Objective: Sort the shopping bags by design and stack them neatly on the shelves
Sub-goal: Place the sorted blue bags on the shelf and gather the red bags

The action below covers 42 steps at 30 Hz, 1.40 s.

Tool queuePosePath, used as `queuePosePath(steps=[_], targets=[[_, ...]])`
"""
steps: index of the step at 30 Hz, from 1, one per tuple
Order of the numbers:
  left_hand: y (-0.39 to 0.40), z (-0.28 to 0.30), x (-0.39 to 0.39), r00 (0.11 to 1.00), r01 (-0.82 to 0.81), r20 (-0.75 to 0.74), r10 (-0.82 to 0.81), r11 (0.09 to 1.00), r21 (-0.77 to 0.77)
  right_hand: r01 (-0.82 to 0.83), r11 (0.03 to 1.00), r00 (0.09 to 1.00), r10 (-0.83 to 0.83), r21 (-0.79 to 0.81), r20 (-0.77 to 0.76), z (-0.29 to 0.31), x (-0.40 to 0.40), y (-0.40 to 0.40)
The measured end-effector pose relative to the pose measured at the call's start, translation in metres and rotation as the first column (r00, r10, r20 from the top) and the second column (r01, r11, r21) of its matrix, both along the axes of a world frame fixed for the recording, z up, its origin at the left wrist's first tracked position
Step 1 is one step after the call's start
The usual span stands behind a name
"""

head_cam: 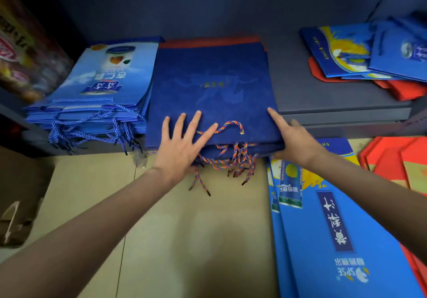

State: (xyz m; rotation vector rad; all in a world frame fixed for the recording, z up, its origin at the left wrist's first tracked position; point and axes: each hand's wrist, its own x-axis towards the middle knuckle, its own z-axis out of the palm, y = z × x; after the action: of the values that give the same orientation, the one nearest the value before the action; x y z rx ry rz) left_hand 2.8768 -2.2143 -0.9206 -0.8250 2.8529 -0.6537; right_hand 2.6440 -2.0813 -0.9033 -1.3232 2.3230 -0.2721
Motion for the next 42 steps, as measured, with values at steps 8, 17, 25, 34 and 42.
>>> queuePosePath(steps=[8, 17, 25, 34, 42], targets=[[-0.046, 0.037, -0.025, 0.984, -0.178, 0.032, 0.177, 0.983, 0.035, 0.036, 0.998, 0.996, -0.041, -0.058, -0.078, 0.034, -0.010, -0.052], [-0.070, 0.046, -0.002, 0.964, -0.205, -0.151, 0.219, 0.973, 0.102, 0.050, 0.978, 0.995, -0.032, -0.201, 0.093, 0.031, -0.015, -0.049], [-0.037, 0.039, -0.032, 0.948, -0.274, -0.106, 0.301, 0.938, 0.212, -0.052, 0.998, 0.998, 0.050, -0.045, -0.044, 0.019, -0.020, -0.035], [0.086, -0.016, -0.068, 0.857, 0.401, -0.429, -0.284, 0.891, 0.212, 0.260, 0.952, 0.955, -0.278, 0.161, 0.099, 0.012, -0.083, 0.151], [0.188, -0.051, -0.091, 0.852, -0.064, -0.073, 0.519, 0.243, 0.968, 0.479, 0.837, 0.809, -0.538, 0.264, 0.239, -0.060, -0.040, 0.245]])
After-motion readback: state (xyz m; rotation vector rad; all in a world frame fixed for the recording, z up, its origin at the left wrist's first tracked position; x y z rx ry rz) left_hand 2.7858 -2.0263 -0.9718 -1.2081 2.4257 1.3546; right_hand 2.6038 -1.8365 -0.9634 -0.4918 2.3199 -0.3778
